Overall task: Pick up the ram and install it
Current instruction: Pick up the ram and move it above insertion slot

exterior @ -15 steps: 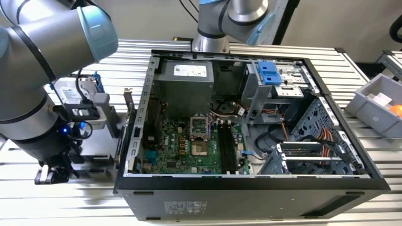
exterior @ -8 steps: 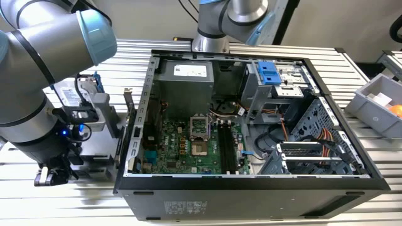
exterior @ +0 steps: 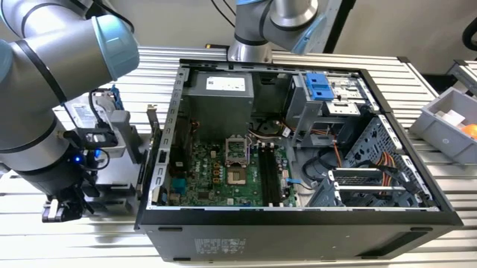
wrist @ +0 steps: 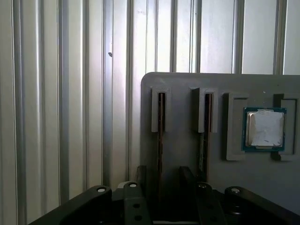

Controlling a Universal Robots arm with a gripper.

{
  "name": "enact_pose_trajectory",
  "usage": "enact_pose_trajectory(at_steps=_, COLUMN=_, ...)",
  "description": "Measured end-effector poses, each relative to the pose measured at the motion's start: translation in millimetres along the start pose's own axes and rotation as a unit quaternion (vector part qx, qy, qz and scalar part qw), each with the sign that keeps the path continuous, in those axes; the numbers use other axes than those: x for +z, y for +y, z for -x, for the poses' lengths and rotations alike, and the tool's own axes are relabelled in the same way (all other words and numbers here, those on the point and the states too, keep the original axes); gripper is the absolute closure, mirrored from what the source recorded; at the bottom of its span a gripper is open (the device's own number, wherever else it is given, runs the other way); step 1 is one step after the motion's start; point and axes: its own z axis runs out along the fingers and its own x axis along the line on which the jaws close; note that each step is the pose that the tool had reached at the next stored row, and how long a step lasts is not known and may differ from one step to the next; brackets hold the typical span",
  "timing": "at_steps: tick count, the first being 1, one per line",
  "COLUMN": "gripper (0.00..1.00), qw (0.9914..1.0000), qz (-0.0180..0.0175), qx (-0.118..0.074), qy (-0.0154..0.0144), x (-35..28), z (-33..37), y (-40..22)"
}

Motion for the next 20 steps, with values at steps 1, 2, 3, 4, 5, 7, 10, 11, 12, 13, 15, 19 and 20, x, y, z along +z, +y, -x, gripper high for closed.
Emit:
enact_pose_trajectory(at_steps=1, gripper=0.0, qw=1.0, qz=-0.0001, qx=0.002, qy=-0.0001, x=0.2, z=0.2, y=0.1)
enact_pose_trajectory(at_steps=2, gripper=0.0, qw=0.99999, qz=-0.0002, qx=0.005, qy=-0.0002, x=0.5, z=0.5, y=0.1)
enact_pose_trajectory(at_steps=3, gripper=0.0, qw=0.99999, qz=-0.0003, qx=0.005, qy=-0.0002, x=0.6, z=0.7, y=0.1)
enact_pose_trajectory(at_steps=4, gripper=0.0, qw=0.99999, qz=-0.0002, qx=0.005, qy=-0.0002, x=0.6, z=0.8, y=0.1)
enact_pose_trajectory(at_steps=5, gripper=0.0, qw=0.99999, qz=-0.0002, qx=0.005, qy=-0.0002, x=0.6, z=0.8, y=0.1)
enact_pose_trajectory(at_steps=7, gripper=0.0, qw=0.99999, qz=-0.0002, qx=0.005, qy=-0.0002, x=0.6, z=1.1, y=0.2)
enact_pose_trajectory(at_steps=10, gripper=0.0, qw=0.99999, qz=-0.0002, qx=0.005, qy=-0.0001, x=0.7, z=1.2, y=0.1)
enact_pose_trajectory(at_steps=11, gripper=0.0, qw=0.99999, qz=-0.0002, qx=0.005, qy=-0.0002, x=0.7, z=1.3, y=0.2)
enact_pose_trajectory(at_steps=12, gripper=1.0, qw=0.99999, qz=-0.0002, qx=0.005, qy=-0.0002, x=0.8, z=1.4, y=0.1)
enact_pose_trajectory(at_steps=13, gripper=1.0, qw=0.99999, qz=-0.0002, qx=0.005, qy=-0.0002, x=0.8, z=1.5, y=0.1)
enact_pose_trajectory(at_steps=15, gripper=1.0, qw=0.99999, qz=-0.0001, qx=0.005, qy=-0.0001, x=0.8, z=1.6, y=0.1)
enact_pose_trajectory(at_steps=19, gripper=1.0, qw=0.99999, qz=-0.0002, qx=0.005, qy=-0.0001, x=0.9, z=1.9, y=0.1)
enact_pose_trajectory(at_steps=20, gripper=1.0, qw=0.99999, qz=-0.0002, qx=0.005, qy=-0.0001, x=0.9, z=1.9, y=0.1)
